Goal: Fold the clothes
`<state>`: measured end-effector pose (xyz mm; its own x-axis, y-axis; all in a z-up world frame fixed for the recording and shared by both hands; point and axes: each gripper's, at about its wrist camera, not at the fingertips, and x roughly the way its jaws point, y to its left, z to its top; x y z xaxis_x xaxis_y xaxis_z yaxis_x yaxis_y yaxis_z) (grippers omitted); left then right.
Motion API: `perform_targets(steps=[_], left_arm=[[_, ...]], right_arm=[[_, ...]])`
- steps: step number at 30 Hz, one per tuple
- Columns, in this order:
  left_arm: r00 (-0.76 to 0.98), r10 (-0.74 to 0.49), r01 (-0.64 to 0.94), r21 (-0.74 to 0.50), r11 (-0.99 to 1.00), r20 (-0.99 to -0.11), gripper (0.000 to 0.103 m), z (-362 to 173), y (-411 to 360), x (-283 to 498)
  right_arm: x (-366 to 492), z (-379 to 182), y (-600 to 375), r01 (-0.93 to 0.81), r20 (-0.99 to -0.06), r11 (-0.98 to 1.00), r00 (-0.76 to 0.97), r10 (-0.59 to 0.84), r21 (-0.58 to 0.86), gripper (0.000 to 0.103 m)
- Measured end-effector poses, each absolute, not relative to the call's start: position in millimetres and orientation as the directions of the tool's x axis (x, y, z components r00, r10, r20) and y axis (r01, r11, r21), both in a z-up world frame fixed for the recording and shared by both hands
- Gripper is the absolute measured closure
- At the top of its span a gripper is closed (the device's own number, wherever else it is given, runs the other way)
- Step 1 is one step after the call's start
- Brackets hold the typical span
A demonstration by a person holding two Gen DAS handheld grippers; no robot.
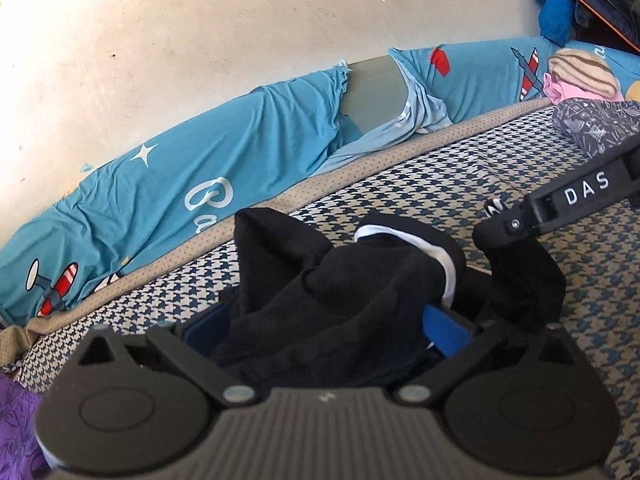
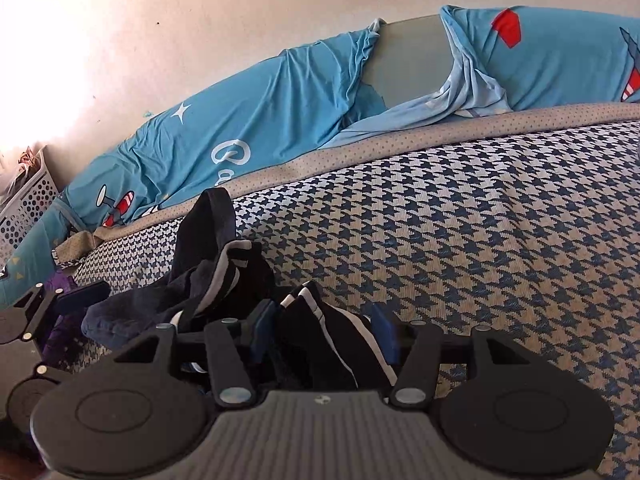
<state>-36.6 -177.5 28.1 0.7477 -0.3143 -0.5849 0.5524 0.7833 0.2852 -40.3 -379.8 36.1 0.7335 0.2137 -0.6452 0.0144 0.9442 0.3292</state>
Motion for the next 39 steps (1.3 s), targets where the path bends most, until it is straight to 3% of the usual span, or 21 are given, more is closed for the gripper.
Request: perform_targets(steps=[8,12,20,25,35,37,39], left_arm=[[0.712,-0.406,0.643,0.3,0.705,-0.572,0.0,24.7,-186.3,-52.1],[0.734,-0.368,0.616,0.334,0.713,-0.571,0.0,20.4,-189.0,-51.5],[0.739,-0.298,0.532,0.251,0.808,-0.605,0.027,21.8,-174.1,-28.1],[0.782,-0.195,0.377,0.199,0.904,-0.593,0.037,29.9,-145.6,-9.0],[0.814,0.069,0.05,0.187,0.981,-0.577,0.035,36.7,-78.8,29.3],[0.807,0.109,-0.003,0.18,0.984,-0.581,0.032,36.3,-67.2,33.4],[0.793,0.141,-0.047,0.171,0.984,-0.593,0.03,34.9,-56.7,38.0]], right_arm=[[-37.5,35.1,-382.1,0.032,-0.658,0.945,0.726,0.202,0.325,0.05],[-37.1,35.2,-387.3,0.051,-0.659,0.942,0.727,0.194,0.333,0.05],[-31.3,29.3,-383.8,0.045,-0.685,0.945,0.701,0.201,0.323,0.05],[-27.6,18.0,-375.7,0.034,-0.711,0.948,0.67,0.212,0.315,0.05],[-26.7,4.7,-351.3,-0.043,-0.744,0.969,0.633,0.213,0.242,0.05],[-28.6,5.4,-347.3,-0.067,-0.741,0.971,0.636,0.217,0.228,0.052],[-30.4,6.3,-343.2,-0.091,-0.738,0.973,0.638,0.222,0.213,0.062]])
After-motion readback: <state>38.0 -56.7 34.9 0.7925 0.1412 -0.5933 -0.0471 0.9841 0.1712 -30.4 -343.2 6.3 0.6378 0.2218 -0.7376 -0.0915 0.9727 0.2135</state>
